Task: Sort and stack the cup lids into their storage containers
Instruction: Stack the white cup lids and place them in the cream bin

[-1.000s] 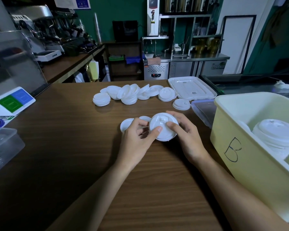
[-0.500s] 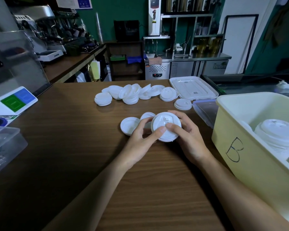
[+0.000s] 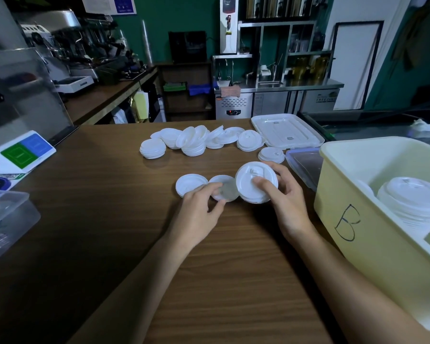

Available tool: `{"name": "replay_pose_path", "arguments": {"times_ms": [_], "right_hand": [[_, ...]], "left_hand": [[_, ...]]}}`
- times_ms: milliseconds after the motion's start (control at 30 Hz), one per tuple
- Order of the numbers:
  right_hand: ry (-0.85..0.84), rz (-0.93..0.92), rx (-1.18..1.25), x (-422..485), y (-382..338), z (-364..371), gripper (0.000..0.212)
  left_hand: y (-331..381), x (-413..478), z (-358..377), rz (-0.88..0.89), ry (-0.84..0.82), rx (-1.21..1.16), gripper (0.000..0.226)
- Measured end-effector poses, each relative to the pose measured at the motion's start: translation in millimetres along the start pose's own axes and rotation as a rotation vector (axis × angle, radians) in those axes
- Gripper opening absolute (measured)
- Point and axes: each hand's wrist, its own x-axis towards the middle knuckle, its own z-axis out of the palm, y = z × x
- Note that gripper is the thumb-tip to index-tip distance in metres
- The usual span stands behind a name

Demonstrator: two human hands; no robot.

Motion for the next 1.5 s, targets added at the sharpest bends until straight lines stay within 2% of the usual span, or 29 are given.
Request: {"name": "replay_pose_path", "arguments": {"times_ms": [133, 433, 633, 767, 1067, 1233, 1400, 1500], "right_hand": [[0.023, 0.001, -0.014, 0, 1, 1, 0.048], [0.024, 0.012, -0.031, 0, 2, 0, 0.047], [0.023, 0.016, -0.04, -1, 2, -1, 0.045], [0.034, 0.01, -0.045, -1, 2, -1, 0.042], [0.025, 0.008, -0.075, 0, 2, -1, 0.036], [-0.008, -0.016, -0.137, -2, -1, 0, 0.036], [-0.097, -0.045, -0.21, -4, 2, 4, 0.038], [-0.097, -0.049, -0.196, -4, 1, 4, 0.043]], "left_hand": [[-13, 1, 0, 0.058, -0.06, 0.171, 0.024], [-10, -1, -5, 0.071, -0.049, 0.247, 0.004], [-16, 1, -7, 0.017, -0.081, 0.188, 0.014], [-10, 3, -12, 0.022, -0.019, 0.039, 0.014], [2, 12, -20, -0.192, 0.169, -0.494, 0.015], [8, 10, -21, -0.181, 0.13, -0.555, 0.021], [16, 4, -17, -0.1, 0.071, -0.507, 0.019], [16, 4, -14, -0.092, 0.026, -0.557, 0.034]]}}
